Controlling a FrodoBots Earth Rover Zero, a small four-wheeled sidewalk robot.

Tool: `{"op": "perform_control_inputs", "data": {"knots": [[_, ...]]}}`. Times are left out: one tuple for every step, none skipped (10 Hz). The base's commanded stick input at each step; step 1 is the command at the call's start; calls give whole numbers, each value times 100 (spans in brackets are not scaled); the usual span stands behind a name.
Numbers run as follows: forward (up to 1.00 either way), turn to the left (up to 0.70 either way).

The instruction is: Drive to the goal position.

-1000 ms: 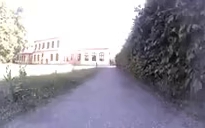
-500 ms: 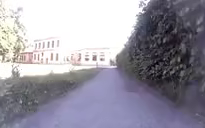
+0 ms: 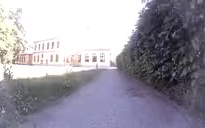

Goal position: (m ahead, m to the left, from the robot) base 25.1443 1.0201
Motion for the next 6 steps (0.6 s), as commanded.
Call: {"op": "perform_control_inputs", "data": {"knots": [[60, -15], [60, -15], [60, -15], [60, -15], [60, -15], [60, -15]]}}
